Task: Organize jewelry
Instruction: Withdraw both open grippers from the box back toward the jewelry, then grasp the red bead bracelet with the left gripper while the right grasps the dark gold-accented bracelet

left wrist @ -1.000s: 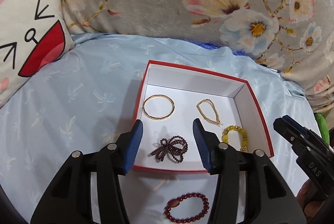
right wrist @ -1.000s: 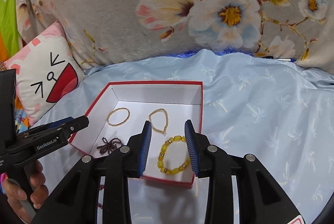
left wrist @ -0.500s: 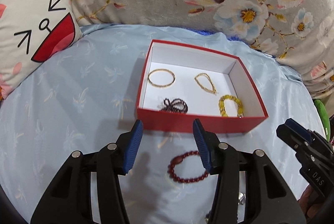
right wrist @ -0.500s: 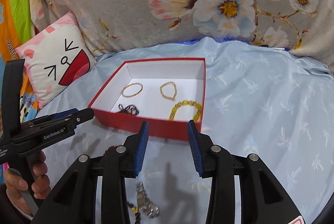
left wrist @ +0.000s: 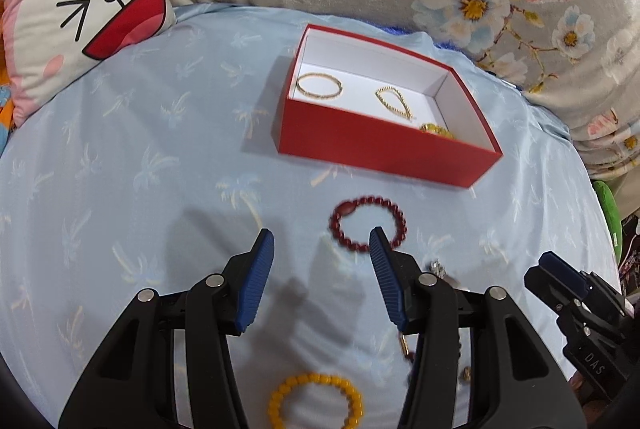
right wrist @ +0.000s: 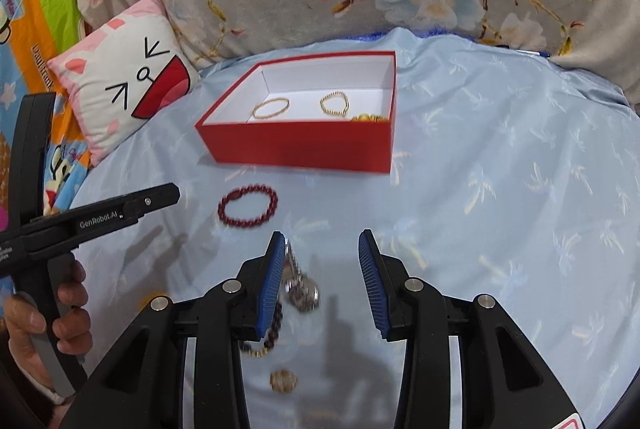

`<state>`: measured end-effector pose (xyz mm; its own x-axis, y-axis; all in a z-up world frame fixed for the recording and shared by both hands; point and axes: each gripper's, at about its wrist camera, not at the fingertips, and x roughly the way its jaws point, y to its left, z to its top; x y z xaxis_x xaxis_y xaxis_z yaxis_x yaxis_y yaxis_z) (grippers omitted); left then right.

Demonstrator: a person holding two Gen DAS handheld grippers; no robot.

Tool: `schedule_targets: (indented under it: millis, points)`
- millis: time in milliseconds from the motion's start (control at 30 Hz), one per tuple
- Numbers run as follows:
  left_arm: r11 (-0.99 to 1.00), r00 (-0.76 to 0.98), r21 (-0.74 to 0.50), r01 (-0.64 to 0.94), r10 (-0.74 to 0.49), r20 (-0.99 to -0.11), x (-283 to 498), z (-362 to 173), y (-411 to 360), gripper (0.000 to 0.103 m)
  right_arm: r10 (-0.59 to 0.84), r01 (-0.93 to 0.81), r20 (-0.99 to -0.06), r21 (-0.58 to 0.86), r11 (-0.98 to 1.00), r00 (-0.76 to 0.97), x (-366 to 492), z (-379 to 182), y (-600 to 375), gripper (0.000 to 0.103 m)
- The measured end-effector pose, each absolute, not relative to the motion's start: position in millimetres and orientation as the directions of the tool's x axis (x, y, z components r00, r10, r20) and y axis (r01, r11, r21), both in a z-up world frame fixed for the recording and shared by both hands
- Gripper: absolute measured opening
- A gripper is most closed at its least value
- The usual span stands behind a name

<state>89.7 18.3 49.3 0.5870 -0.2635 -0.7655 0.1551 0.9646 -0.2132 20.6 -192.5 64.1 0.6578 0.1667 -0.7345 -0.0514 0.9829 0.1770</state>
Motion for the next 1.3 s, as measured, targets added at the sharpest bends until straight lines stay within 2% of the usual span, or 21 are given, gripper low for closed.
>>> schedule_targets:
  millis: [167,567,1100,1200,1300]
  points:
    - [0.966,0.569,-0.197,0.168,-0.258,-0.781,68,41,14,0.047,0.145,-0.065,-0.760,0.134,0.989,0.634,-9,54,-186,0.038]
    - [0.959,0.506,-0.222,0.174,-0.280,-0.816,28,19,8,0.047,0.190,-0.082,-0.794,0.175,0.981,0.578,-51,36,-175,0.038]
    - [0.964,0.515,-0.220,0.149,-0.266,-0.815,32,19,18,0.047,0.208,-0.107,-0.798,0.179,0.978,0.566,-8,23,-154,0.035]
    - [0.965,0.512,-0.220,0.143,-0.263,-0.818,36,16,20,0.047,0.208,-0.110,-0.802,0.177,0.978,0.560,-1,18,-150,0.033]
    - [0.966,0.510,-0.223,0.134,-0.260,-0.820,41,13,23,0.047,0.208,-0.110,-0.809,0.177,0.978,0.550,6,12,-148,0.023]
